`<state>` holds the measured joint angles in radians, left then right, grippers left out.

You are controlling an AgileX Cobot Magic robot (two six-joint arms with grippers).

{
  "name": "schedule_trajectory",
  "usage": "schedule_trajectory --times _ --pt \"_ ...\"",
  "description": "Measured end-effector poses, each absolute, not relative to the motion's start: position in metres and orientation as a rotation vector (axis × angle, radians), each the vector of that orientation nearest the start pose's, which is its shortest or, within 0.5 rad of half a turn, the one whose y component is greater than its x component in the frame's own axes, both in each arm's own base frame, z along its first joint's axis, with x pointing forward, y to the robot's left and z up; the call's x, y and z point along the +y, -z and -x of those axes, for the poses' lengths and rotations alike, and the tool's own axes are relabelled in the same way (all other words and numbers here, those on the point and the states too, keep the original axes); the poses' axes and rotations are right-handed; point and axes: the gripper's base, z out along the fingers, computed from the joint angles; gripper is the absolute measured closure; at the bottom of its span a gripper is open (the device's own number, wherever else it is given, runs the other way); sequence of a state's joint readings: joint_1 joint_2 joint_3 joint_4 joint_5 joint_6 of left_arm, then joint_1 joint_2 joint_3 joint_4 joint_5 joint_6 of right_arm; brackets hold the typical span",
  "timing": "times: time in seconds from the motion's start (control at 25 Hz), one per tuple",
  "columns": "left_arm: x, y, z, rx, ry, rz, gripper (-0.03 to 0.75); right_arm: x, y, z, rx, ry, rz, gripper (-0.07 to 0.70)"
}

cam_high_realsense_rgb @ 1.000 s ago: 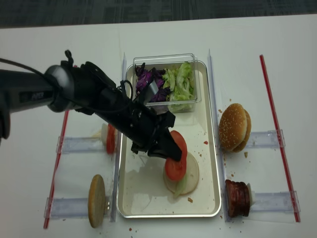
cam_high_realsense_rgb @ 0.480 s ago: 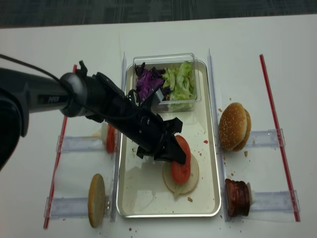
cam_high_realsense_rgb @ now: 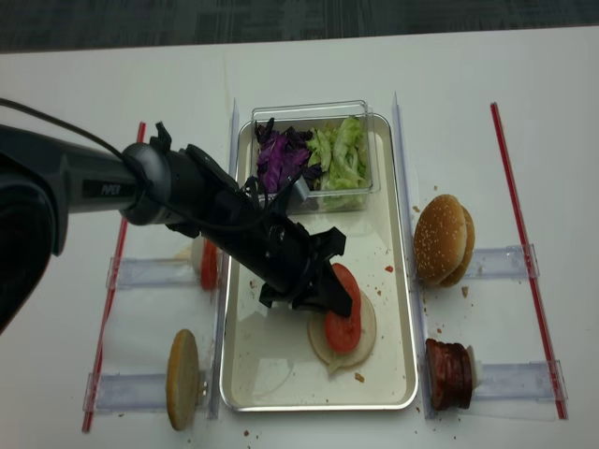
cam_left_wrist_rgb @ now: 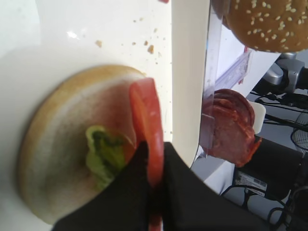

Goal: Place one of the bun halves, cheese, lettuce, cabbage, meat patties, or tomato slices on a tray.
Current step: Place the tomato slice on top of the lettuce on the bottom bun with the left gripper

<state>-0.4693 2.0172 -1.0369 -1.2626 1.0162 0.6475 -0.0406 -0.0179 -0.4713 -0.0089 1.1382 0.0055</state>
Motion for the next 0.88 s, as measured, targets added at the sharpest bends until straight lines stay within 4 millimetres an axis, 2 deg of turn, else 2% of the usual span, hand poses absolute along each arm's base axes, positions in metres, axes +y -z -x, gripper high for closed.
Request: schedule_trajectory --times 0.16,0.44,0.88 --pt "-0.2208 -0.1275 -0.2724 2.967 1.517 -0.272 0.677 -0.0004 -0.2631 0.0078 2.132 0.031 -0.05 0.165" --pt "-0.2207 -0.1274 -0.2723 2.985 1.518 -0.233 0.603 -0.0004 -0.2631 0.0078 2.132 0.031 -0.05 0.165" --pt "-0.2206 -0.1271 -0.2722 3.009 1.516 -0.183 0.596 -0.0004 -0.2631 0.0078 2.132 0.031 -0.05 0.165"
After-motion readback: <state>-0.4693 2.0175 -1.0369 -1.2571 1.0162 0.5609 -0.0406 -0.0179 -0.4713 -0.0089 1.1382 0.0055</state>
